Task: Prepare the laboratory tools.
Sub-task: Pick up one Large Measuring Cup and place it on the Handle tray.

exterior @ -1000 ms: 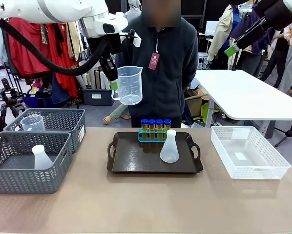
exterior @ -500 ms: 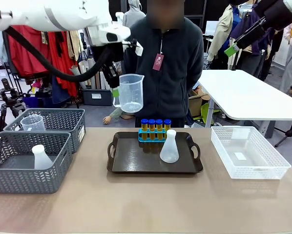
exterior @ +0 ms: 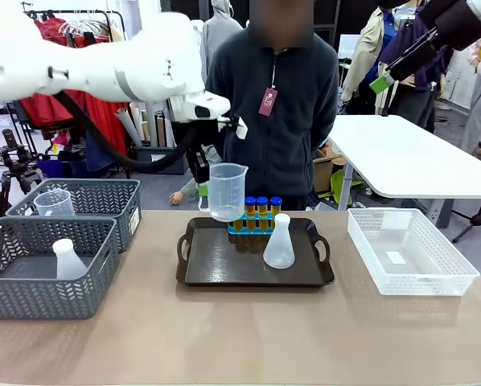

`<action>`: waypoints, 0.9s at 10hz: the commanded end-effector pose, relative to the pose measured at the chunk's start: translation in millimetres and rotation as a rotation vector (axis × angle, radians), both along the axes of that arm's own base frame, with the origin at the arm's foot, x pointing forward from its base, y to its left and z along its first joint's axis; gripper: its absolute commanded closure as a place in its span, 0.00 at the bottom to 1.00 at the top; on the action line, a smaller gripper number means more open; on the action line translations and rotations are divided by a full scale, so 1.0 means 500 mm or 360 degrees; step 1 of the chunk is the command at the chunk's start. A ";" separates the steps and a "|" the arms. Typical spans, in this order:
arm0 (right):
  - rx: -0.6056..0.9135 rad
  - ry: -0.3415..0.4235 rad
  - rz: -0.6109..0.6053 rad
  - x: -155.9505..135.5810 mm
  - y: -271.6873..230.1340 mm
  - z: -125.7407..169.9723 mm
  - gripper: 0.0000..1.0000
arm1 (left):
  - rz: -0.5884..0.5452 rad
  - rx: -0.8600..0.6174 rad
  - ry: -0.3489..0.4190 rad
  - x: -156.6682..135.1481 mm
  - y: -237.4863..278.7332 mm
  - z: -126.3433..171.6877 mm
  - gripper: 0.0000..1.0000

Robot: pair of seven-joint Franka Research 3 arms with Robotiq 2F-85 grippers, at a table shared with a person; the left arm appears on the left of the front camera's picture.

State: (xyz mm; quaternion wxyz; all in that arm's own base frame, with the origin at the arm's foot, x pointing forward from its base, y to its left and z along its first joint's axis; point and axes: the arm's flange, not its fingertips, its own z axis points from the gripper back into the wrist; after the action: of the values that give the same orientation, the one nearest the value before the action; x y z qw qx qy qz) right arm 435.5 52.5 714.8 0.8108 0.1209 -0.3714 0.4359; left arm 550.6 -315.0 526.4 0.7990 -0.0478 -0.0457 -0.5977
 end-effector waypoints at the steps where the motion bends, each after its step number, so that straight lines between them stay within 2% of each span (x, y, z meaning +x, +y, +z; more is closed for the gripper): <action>1: 0.0004 -0.0008 0.0014 -0.001 0.000 0.002 0.00 | -0.0090 -0.0041 -0.0014 0.019 0.011 -0.047 1.00; 4: 0.0004 -0.0008 0.0014 -0.001 0.000 0.002 0.00 | -0.0098 0.0022 -0.0056 0.022 -0.007 -0.134 1.00; 6: 0.0004 -0.0008 0.0014 -0.001 0.000 0.002 0.00 | -0.0090 0.0027 -0.0019 0.027 -0.004 -0.195 1.00; 9: 0.0004 -0.0008 0.0014 -0.001 0.000 0.002 0.00 | -0.0044 0.0034 -0.0071 0.038 -0.001 -0.254 1.00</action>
State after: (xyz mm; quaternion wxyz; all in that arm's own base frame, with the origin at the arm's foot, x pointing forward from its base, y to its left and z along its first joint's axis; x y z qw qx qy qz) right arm 435.5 52.5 714.8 0.8108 0.1209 -0.3714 0.4359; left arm 574.6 -320.1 402.3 0.7867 -0.0397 -0.0436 -0.6145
